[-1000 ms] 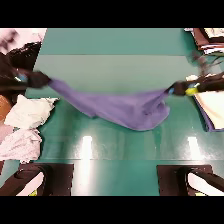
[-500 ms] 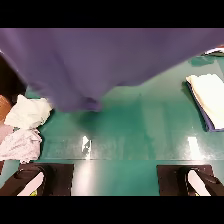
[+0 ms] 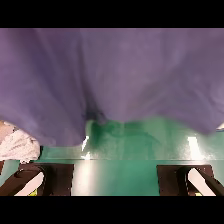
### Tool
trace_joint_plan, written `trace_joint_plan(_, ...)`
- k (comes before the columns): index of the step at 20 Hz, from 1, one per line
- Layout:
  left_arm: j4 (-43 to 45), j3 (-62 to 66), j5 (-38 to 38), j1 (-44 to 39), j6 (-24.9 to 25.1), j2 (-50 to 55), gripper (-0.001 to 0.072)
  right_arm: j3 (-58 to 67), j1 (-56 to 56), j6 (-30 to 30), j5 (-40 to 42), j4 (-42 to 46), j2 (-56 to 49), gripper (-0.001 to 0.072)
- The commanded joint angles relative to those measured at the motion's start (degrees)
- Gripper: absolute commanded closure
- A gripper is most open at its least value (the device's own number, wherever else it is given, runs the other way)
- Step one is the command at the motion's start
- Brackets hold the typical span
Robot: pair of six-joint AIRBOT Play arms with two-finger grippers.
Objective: Fold the shirts.
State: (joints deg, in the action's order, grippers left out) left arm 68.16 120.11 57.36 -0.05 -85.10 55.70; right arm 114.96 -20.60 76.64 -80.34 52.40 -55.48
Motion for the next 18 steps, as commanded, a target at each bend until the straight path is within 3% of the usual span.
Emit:
trace_joint_plan(1,0.48,-7.19,3.13,0.04,0.02,7.28,0.0684,-5.44,4.74,2.01,-6.29,0.46,-7.69,0.0696)
trace_joint_plan(6,0.52,-7.67,14.21,0.04,0.04,29.16,0.0683,-22.56,14.16,3.48,-4.83,9.75,-20.65,0.0696)
trace_joint_plan(12,0.37,-7.67,9.18,0.04,0.0,47.41,0.0682,-28.94,20.24,3.45,12.0,10.25,-34.67,0.0695)
trace_joint_plan(18,0.2,-7.76,6.67,0.04,-0.07,53.79,0.068,-28.87,22.38,3.45,15.74,10.12,-40.33,0.0694)
